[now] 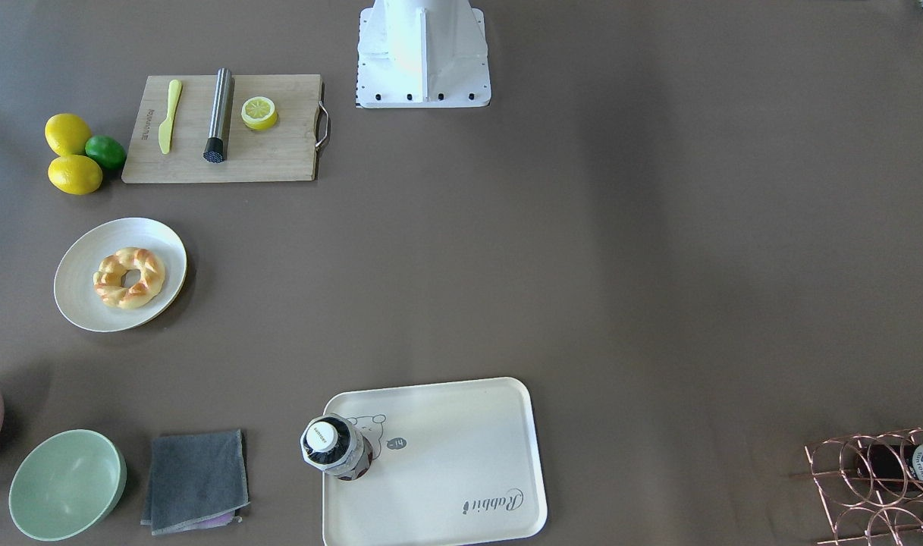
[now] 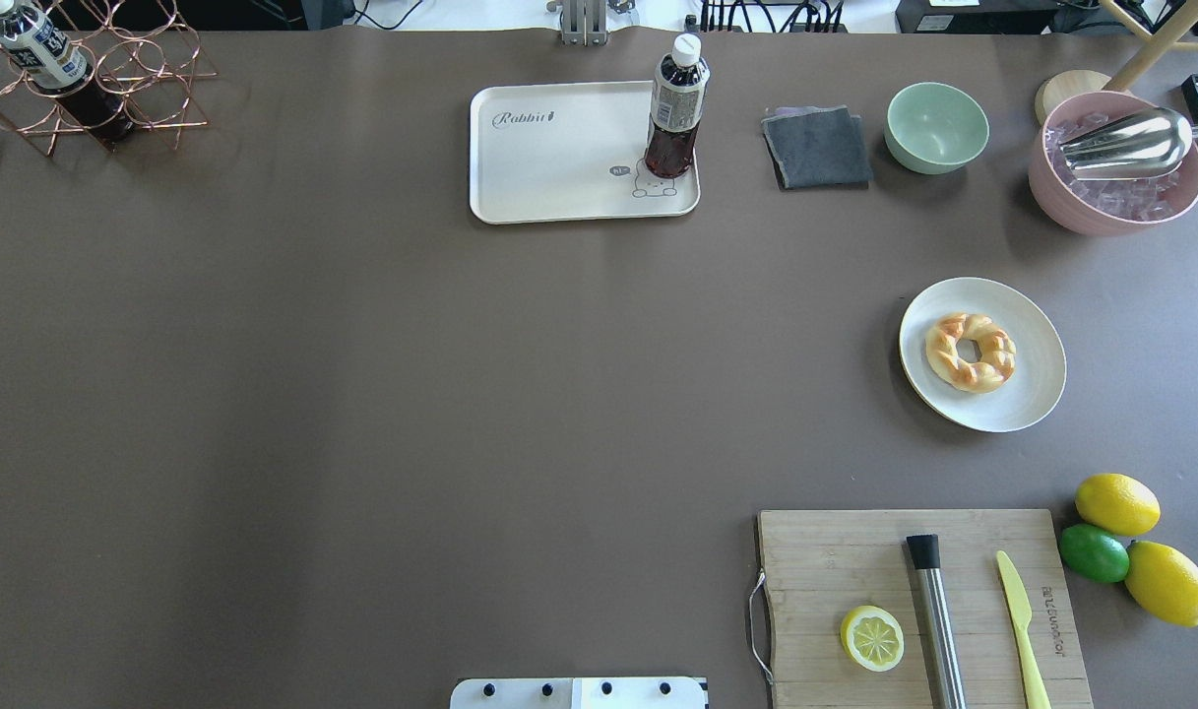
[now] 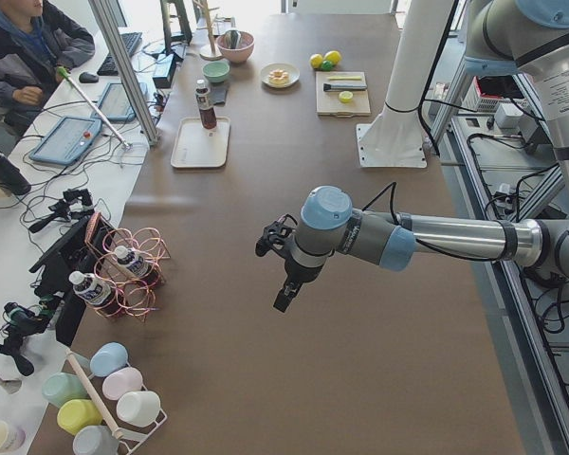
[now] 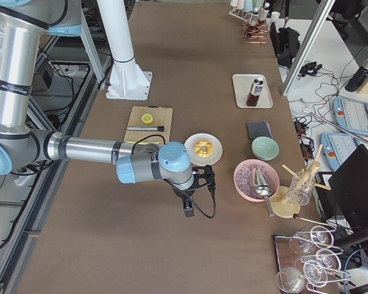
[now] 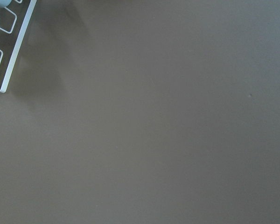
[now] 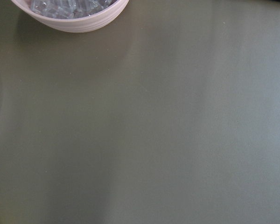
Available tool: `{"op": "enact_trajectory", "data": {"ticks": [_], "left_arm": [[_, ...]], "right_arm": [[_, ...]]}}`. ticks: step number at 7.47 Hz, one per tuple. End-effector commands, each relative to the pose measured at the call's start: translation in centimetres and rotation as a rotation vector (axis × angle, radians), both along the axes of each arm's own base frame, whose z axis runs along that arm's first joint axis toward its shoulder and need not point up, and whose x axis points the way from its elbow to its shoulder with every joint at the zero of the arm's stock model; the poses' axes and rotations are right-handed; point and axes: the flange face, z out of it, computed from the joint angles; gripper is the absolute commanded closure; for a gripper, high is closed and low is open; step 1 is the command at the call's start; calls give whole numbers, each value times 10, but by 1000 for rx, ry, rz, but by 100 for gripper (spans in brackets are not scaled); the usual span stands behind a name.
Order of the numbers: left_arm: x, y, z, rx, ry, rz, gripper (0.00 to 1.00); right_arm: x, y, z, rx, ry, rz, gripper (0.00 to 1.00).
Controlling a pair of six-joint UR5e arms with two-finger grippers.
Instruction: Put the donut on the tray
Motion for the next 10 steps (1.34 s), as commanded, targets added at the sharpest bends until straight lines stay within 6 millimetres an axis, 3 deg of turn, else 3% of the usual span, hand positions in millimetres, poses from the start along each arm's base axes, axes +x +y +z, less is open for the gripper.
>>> {"op": "enact_trajectory", "data": {"ticks": [1,6,7,8,10], "left_arm": [[-2,1,1,-5,0,-7,2],[-1,6,11,-169,113,-95,3],[-11,8,17,-163,110,-113,3],[-19,11,21,-156,115,-121,3],[-22,13,20,-156,118,-132,3]], "right_arm": [[-2,1,2,1,3,-6,0],[-11,-1,3,-9,-3,-23,0],[-20,-5,1,-18,-10,-35,0],[-41,-13,-4,-71,-24,-11,0],[-101,-50,-41,-131,-57,1,2]]}}
